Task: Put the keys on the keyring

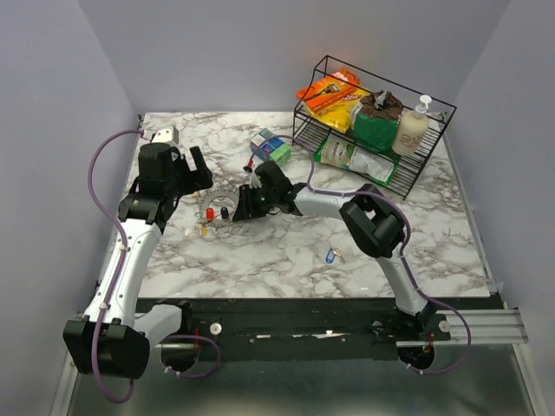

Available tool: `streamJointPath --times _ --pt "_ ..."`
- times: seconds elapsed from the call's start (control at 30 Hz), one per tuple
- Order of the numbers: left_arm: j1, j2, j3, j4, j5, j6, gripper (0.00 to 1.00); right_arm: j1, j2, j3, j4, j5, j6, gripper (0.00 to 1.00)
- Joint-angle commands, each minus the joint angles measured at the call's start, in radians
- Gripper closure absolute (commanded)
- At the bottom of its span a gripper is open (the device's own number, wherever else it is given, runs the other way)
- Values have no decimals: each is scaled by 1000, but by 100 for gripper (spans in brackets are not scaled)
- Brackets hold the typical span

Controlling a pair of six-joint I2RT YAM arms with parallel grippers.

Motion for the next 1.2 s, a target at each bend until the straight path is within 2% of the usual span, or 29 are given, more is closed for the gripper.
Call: streamJointPath --times 0.0,0.27,0.37,0.73,0.9,1.0,1.17 --pt "14 -9 -9 20 16 6 1 7 55 8 -28 -8 -2 63" --pt "16 -6 -12 20 17 6 1 7 20 -27 -28 -1 -20 92" --pt "16 -3 -11 20 17 7 1 7 -23 -68 -30 12 -39 98" --pt "16 -1 -15 21 23 6 1 7 -176 -266 -64 73 -154 99" --pt "16 -1 -20 27 49 -5 1 6 -278 -371 -107 209 -200 99" --pt "16 -6 -34 23 56 -29 1 4 -322 -380 -169 292 -236 99" --pt "16 -36 -144 116 175 -121 1 4 -403 -397 -228 397 -272 92"
